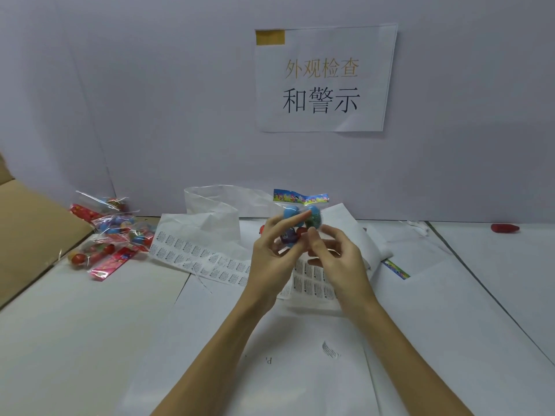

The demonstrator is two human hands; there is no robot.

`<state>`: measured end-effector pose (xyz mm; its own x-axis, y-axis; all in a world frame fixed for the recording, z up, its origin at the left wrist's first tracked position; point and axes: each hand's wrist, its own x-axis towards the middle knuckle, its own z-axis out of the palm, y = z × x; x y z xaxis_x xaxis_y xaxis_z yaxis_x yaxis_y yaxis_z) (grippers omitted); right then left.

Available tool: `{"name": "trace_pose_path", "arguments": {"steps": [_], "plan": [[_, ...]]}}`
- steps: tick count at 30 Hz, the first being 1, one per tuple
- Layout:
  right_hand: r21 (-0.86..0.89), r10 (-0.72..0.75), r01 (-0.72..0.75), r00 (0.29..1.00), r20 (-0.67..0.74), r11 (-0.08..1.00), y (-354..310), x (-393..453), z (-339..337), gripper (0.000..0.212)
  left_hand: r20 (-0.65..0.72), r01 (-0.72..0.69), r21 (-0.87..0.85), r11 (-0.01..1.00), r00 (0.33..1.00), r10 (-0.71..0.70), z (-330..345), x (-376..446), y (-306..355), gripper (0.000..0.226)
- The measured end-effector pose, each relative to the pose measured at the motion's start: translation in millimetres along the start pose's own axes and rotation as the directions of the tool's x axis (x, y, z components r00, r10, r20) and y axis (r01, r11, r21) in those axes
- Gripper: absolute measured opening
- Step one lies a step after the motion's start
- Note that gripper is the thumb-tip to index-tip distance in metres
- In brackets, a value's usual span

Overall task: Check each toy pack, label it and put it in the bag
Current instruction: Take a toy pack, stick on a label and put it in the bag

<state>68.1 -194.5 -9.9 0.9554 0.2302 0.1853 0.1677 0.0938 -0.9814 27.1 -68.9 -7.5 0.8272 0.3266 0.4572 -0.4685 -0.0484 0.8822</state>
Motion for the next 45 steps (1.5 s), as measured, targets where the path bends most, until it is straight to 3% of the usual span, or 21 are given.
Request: {"name": "trace_pose_path", "arguments": {"steps": [3, 8, 14, 18, 22, 25, 28, 31, 37, 40, 43, 45], "plan": [[0.050, 0.005, -0.005, 1.000, -0.003, 0.999, -1, 0, 0, 0.053, 0.039, -0.007, -0.037, 0.999, 0.999, 0.008, 2, -1, 1, 0.041], [0.349, 0.058, -0.094, 0.992, 0.112, 0.933, -4, 0, -5, 0.042, 0.061, 0.007, -0.073, 0.997, 0.998, -0.003, 2, -2, 2, 0.041], [0.317, 0.023, -0.086, 0.980, 0.197, 0.945, -5, 1, -8, 0.028, 0.035, 0.046, -0.143, 0.989, 0.999, -0.041, -2, 0, 3, 0.041], [0.199, 0.026, -0.045, 0.995, 0.096, 0.979, -7, -4, -2, 0.032, 0.068, 0.069, -0.148, 0.987, 0.996, -0.060, -2, 1, 4, 0.073], [0.144, 0.057, -0.058, 0.998, 0.013, 0.988, -6, 3, -9, 0.030, -0.008, 0.050, 0.043, 0.998, 0.999, -0.049, -4, 3, 1, 0.090], [-0.093, -0.027, 0.031, 0.999, 0.045, 0.995, -8, 9, -27, 0.016, -0.181, 0.052, 0.079, 0.996, 0.983, -0.037, -10, 7, 0, 0.079], [-0.251, -0.059, 0.106, 0.981, 0.186, 0.962, -9, 9, -31, 0.019, -0.189, 0.172, 0.086, 0.981, 0.970, -0.153, -15, 10, 0, 0.056], [-0.233, -0.067, 0.119, 0.973, 0.220, 0.965, -7, 7, -28, 0.027, -0.198, 0.266, 0.019, 0.964, 0.946, -0.257, -16, 11, -4, 0.028], [-0.023, 0.028, -0.023, 0.970, 0.240, 0.999, -6, 7, -23, 0.033, -0.311, 0.238, -0.054, 0.970, 0.919, -0.243, -21, 16, -1, 0.018], [-0.076, -0.041, 0.059, 0.975, 0.220, 0.995, -3, 6, -19, 0.030, -0.334, 0.207, -0.048, 0.977, 0.919, -0.211, -19, 14, -2, 0.016], [-0.157, -0.207, 0.219, 0.974, 0.088, 0.963, 3, 8, -20, 0.037, -0.441, 0.174, 0.135, 0.976, 0.892, -0.098, -20, 13, -4, 0.025], [-0.296, -0.405, 0.408, 0.911, 0.074, 0.864, 4, 8, -22, 0.037, -0.405, 0.292, 0.076, 0.953, 0.883, -0.238, -23, 14, 0, 0.051]]}}
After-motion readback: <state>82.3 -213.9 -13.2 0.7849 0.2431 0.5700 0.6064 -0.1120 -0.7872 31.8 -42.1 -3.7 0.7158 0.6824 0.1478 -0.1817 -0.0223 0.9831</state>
